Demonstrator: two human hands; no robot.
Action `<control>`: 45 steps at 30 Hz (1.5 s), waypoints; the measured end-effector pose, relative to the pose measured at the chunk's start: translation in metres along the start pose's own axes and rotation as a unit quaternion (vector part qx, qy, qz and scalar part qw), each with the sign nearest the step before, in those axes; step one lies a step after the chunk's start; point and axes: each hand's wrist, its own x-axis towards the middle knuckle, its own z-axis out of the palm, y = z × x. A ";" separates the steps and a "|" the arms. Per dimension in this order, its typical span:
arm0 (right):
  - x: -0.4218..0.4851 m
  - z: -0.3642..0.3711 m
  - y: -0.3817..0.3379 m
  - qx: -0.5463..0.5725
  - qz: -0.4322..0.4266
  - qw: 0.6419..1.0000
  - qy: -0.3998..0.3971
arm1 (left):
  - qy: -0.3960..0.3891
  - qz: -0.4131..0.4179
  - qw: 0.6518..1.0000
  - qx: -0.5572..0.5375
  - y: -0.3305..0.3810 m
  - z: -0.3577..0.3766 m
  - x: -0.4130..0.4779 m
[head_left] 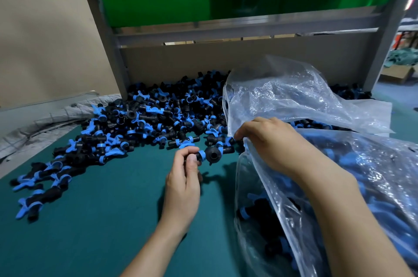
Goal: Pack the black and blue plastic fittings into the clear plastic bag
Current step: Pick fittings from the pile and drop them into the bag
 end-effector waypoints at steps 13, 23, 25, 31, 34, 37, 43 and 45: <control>0.002 0.005 -0.001 0.014 -0.017 0.999 -0.029 | 0.014 -0.034 0.992 -0.124 0.018 0.001 0.000; 0.002 0.003 -0.003 0.021 -0.021 0.999 -0.033 | 0.014 -0.035 0.990 -0.138 0.029 0.000 0.000; 0.002 0.003 -0.003 0.021 -0.022 0.999 -0.033 | 0.016 -0.038 0.990 -0.138 0.029 -0.001 0.000; 0.000 0.001 -0.004 0.027 -0.023 0.999 -0.039 | 0.016 -0.042 0.989 -0.138 0.031 -0.001 0.000; -0.001 -0.001 -0.006 0.040 -0.022 0.998 -0.046 | 0.021 -0.050 0.989 -0.137 0.032 -0.002 0.002; 0.000 -0.002 -0.009 0.055 -0.021 0.997 -0.052 | 0.026 -0.058 0.988 -0.138 0.031 -0.003 0.004; 0.000 -0.001 -0.012 0.053 -0.026 0.996 -0.065 | 0.025 -0.068 0.988 -0.134 0.031 -0.004 0.005; 0.000 -0.001 -0.011 0.056 -0.023 0.996 -0.063 | 0.031 -0.068 0.989 -0.125 0.030 -0.004 0.005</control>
